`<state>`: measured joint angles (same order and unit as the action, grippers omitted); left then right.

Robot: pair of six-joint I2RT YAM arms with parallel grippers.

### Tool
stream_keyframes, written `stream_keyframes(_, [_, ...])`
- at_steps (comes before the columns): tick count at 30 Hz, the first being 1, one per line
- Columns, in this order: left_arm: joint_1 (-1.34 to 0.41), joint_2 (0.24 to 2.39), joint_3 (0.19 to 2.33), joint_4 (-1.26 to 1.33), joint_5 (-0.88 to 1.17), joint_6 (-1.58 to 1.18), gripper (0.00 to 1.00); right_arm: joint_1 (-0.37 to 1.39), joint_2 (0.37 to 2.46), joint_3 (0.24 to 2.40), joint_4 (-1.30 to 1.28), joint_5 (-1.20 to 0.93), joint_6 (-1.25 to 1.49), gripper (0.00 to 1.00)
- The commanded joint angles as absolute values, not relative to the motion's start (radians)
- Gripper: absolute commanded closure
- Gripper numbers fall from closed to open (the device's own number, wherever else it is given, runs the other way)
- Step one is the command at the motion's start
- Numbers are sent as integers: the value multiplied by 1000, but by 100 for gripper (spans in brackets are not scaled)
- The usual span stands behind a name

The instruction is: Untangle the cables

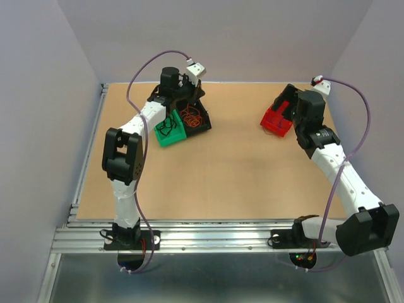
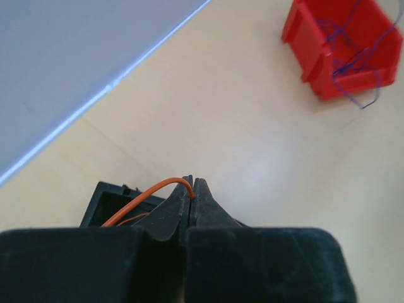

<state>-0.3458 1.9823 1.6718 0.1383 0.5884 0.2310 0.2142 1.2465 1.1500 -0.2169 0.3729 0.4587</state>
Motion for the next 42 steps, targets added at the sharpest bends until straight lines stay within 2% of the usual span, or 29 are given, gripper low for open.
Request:
stream_keyframes(1, [-341,2020,1727,264,485,316,100,221,1197,1082,-141,295,437,1])
stream_keyframes(15, [-328,2117,1683,60,319,439,100,250,1170,963,-54,247,449,1])
stream_keyframes(20, [-334,2230,1824,-167,344,443,100,259,1141,942,-54,250,451,1])
stream_keyframes(26, [-374,2210,1743,-167,304,489,100,259,1120,920,-52,258,446,1])
stream_keyframes(32, [-414,2307,1880,-345,305,495,100,264,1126,917,-52,249,449,1])
stream_keyframes(34, [-426,2315,1884,-356,279,492,96,267,1121,913,-54,250,448,1])
stream_keyframes(37, [-426,2283,1859,-336,265,489,85,267,1117,907,-52,249,448,1])
stream_keyframes(42, [-426,2208,1852,-339,261,492,62,273,1117,904,-52,235,445,1])
